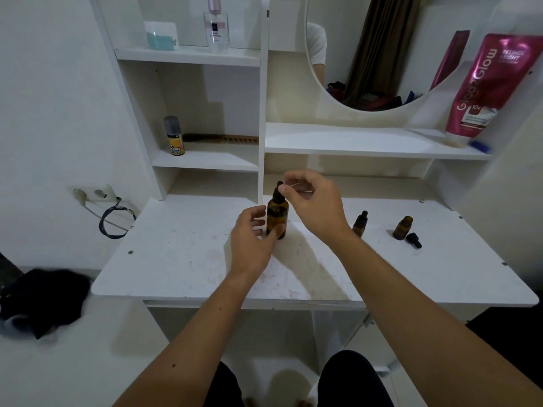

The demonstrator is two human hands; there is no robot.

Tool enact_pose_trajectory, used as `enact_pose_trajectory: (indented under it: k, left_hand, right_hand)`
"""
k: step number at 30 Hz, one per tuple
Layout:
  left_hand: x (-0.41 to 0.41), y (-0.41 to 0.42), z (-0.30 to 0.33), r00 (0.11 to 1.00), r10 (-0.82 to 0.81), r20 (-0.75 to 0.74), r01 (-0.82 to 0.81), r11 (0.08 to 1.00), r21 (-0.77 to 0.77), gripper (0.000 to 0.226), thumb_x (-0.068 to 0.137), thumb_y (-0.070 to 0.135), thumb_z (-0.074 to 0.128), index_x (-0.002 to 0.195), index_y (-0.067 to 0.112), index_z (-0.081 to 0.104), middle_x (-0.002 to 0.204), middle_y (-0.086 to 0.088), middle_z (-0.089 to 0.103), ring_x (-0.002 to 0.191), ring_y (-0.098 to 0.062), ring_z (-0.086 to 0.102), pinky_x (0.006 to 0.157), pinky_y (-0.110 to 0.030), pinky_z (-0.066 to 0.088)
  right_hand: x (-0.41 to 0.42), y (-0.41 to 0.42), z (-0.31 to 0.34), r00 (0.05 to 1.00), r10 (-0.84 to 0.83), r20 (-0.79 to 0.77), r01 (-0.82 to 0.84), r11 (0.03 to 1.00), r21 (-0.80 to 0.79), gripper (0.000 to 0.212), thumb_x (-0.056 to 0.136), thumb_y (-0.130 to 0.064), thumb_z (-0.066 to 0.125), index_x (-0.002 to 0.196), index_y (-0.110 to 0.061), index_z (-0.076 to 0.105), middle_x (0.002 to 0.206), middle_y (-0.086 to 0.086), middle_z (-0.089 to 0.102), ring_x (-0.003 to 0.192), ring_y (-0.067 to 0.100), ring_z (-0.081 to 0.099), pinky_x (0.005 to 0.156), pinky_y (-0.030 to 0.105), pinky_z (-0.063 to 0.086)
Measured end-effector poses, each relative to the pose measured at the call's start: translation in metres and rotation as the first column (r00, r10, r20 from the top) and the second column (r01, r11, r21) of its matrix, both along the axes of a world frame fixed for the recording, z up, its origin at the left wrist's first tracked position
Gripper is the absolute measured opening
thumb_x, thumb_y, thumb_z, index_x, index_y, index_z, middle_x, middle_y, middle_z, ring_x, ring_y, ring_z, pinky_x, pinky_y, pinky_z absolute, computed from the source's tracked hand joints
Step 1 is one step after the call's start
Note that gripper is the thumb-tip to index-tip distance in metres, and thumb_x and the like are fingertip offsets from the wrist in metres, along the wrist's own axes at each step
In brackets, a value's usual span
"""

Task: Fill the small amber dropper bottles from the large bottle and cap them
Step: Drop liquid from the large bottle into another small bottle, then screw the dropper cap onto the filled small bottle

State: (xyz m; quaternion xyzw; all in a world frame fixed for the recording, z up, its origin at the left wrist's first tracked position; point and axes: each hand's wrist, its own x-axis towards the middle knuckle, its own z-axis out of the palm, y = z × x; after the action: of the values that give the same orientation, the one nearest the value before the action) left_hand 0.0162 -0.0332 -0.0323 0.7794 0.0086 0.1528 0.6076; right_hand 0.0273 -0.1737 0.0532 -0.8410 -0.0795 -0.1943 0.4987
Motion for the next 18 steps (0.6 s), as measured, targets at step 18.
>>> enact_pose_trajectory:
  k: [18]
  left_hand:
    - [-0.064,-0.132,0.001,0.989,-0.133,0.062,0.137,0.989,-0.055,0.031,0.092,0.023,0.077,0.113,0.034,0.057,0.113,0.017,0.059,0.1,-0.002,0.059,0.077,-0.01,0.051]
  right_hand:
    - [-0.085,-0.154,-0.026,0.955,-0.29,0.056,0.285,0.955,0.087,0.02,0.095,-0.024,0.079,0.115,-0.022,0.077,0.103,-0.011,0.077,0.095,0.008,0.074,0.088,0.027,0.062]
